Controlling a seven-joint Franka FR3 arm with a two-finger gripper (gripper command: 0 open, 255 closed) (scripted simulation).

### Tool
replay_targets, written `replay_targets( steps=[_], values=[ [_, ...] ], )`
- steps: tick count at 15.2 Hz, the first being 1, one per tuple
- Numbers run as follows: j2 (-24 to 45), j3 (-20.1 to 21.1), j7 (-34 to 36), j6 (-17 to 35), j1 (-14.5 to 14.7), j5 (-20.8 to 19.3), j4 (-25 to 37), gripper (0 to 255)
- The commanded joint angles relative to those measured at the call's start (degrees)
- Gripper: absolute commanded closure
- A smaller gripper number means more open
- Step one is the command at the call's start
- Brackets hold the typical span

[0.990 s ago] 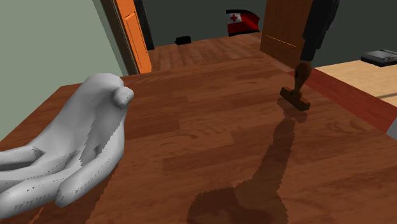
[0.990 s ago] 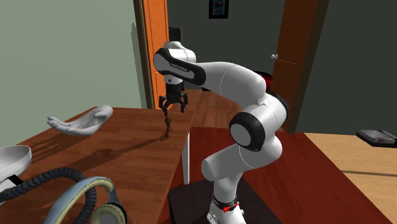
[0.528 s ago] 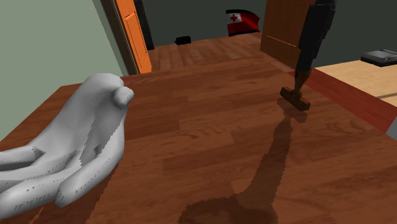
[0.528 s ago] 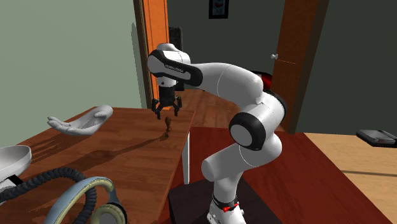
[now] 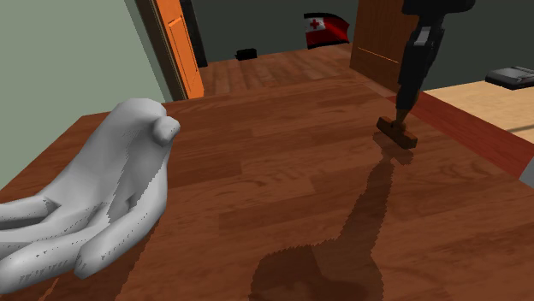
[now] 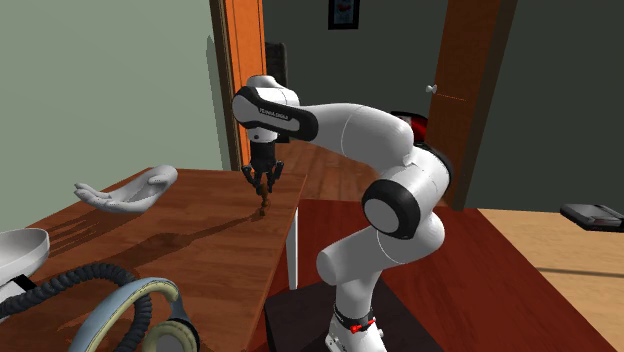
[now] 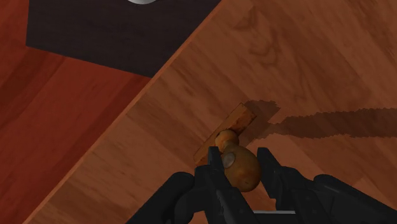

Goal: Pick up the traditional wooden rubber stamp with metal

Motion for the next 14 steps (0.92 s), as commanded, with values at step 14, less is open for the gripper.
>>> replay_targets(
  steps=[14],
  values=[
    [2.2, -0.6, 0.8, -4.7, -0.4, -0.7, 6.9, 255]
  ],
)
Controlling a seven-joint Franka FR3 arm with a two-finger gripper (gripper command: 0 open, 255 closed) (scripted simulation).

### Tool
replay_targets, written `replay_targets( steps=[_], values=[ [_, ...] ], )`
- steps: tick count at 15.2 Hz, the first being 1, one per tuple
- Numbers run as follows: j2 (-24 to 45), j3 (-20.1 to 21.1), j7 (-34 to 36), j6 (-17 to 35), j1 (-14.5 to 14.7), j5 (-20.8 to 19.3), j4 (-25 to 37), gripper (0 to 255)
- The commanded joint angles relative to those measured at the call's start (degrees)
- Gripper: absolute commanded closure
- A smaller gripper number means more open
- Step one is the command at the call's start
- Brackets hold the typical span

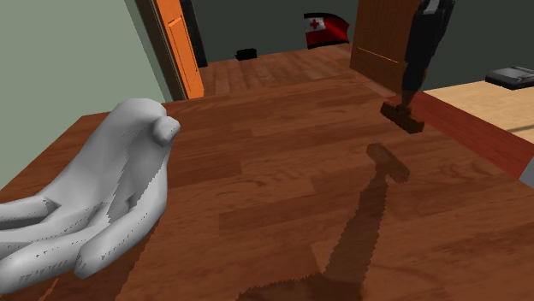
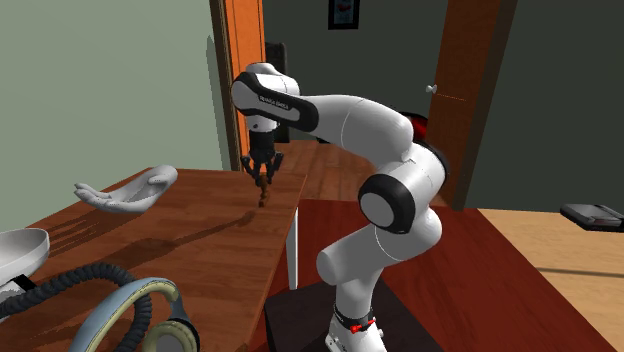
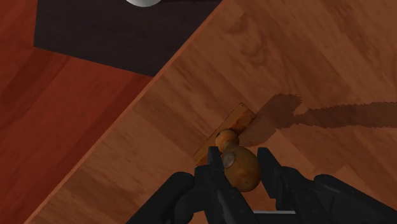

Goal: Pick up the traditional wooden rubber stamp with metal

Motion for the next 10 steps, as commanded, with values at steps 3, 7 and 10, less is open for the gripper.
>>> replay_targets(
  steps=[3, 7, 10],
  values=[
    [1.4, -0.3, 0.5, -2.8, -0.2, -0.4, 4.2, 255],
    [3.1, -0.5, 1.0, -5.5, -0.4, -0.7, 8.6, 255],
    [3.6, -0.5, 1.1, -6.3, -0.5, -0.8, 9.9, 255]
  ],
)
